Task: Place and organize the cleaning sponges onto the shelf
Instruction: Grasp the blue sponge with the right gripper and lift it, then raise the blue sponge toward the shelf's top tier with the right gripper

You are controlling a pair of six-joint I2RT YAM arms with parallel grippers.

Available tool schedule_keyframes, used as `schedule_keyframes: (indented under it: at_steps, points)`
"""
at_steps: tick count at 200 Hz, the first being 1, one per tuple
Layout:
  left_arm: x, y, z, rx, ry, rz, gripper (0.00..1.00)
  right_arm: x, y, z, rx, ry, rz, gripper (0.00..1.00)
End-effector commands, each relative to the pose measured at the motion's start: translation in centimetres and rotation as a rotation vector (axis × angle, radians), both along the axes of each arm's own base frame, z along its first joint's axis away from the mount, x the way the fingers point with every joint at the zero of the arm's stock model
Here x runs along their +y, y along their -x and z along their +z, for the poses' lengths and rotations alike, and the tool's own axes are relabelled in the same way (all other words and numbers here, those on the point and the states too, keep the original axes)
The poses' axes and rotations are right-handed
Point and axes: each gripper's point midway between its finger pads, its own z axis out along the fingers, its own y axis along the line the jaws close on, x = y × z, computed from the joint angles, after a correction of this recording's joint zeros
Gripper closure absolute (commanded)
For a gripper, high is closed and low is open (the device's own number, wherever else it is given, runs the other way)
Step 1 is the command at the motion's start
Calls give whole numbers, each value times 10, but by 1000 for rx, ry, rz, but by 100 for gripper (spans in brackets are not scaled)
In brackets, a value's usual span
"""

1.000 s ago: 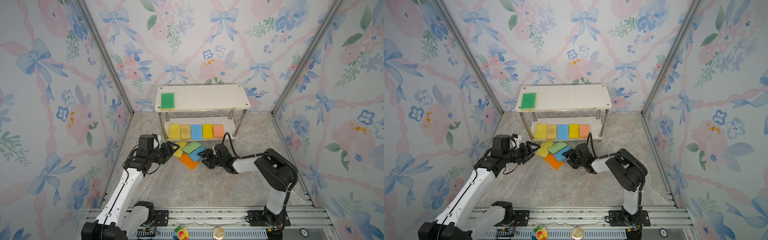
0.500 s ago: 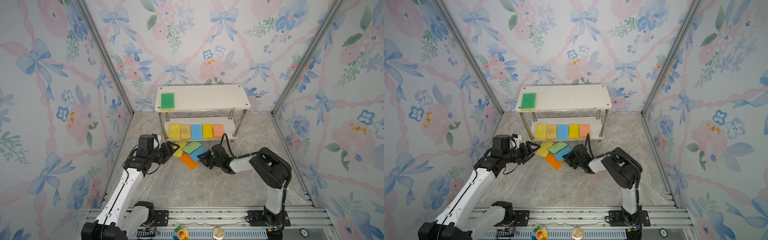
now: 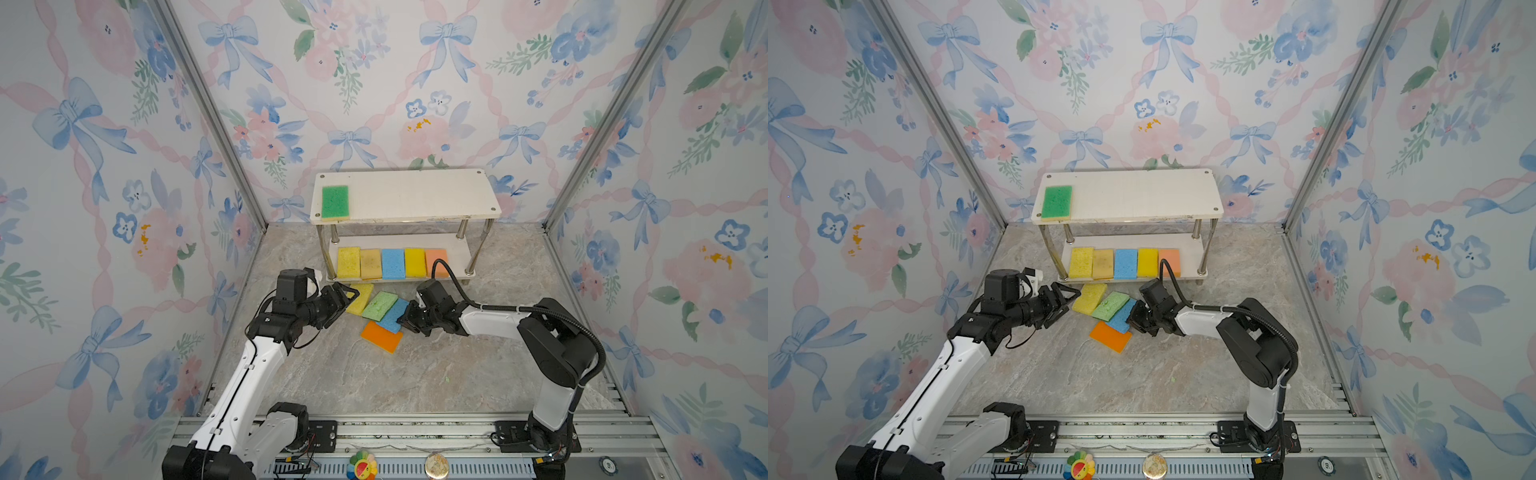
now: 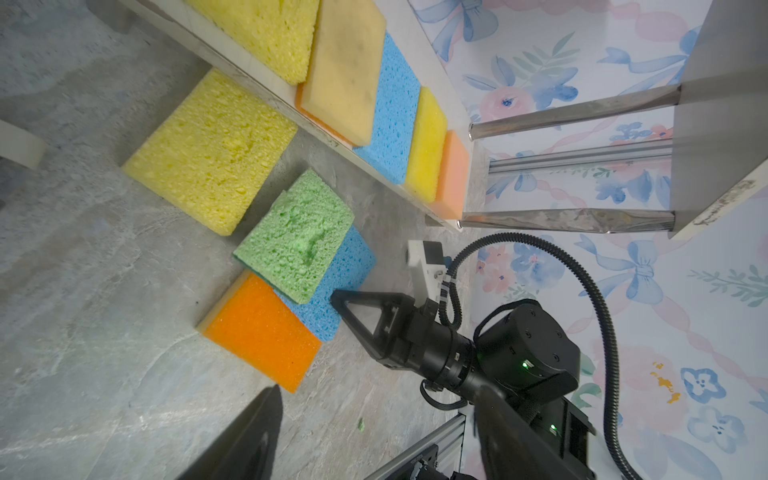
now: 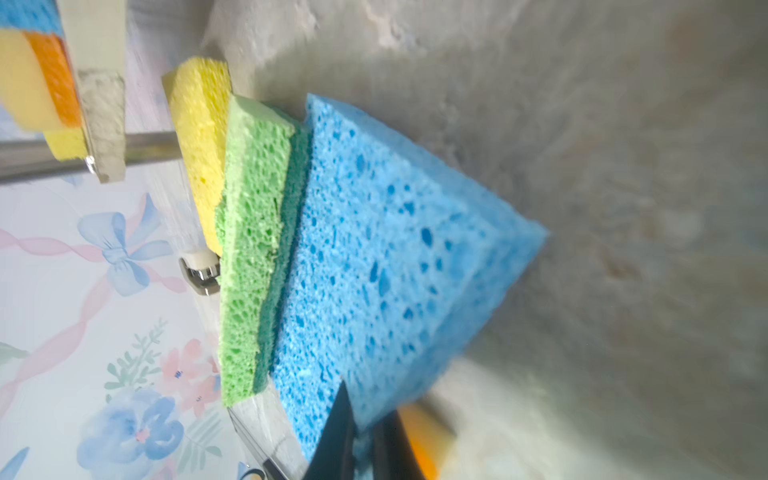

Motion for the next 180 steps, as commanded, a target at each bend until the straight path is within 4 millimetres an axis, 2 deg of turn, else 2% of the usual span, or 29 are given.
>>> schedule_keyframes:
  at_steps: [1, 27, 33, 68, 93, 118, 136, 159, 180]
  points:
    - [-1, 3, -3, -26, -27, -17, 25, -22, 40, 1, 40, 136, 145, 89]
    - [-4, 6, -8, -21, -32, -35, 25, -43, 53, 10, 21, 211, 194, 89]
    - [-5, 7, -8, -22, -34, -40, 25, -49, 53, 22, -6, 227, 198, 89]
    - [-10, 9, -9, -31, -44, -67, 25, -107, 60, 45, -56, 534, 266, 89]
    - [-14, 8, -3, -55, -49, -91, 24, -131, 64, 67, -106, 586, 259, 89]
    - [-22, 8, 7, -102, -39, -129, 23, -130, 66, 101, -205, 487, 262, 89]
    - [-33, 9, 18, -147, 8, -170, 21, -120, 65, 136, -279, 319, 266, 88]
    - [-56, 12, 41, -217, 110, -248, 16, -105, 64, 186, -343, 125, 289, 87]
    - [-78, 16, 67, -282, 238, -318, 15, -89, 66, 225, -412, 35, 373, 87]
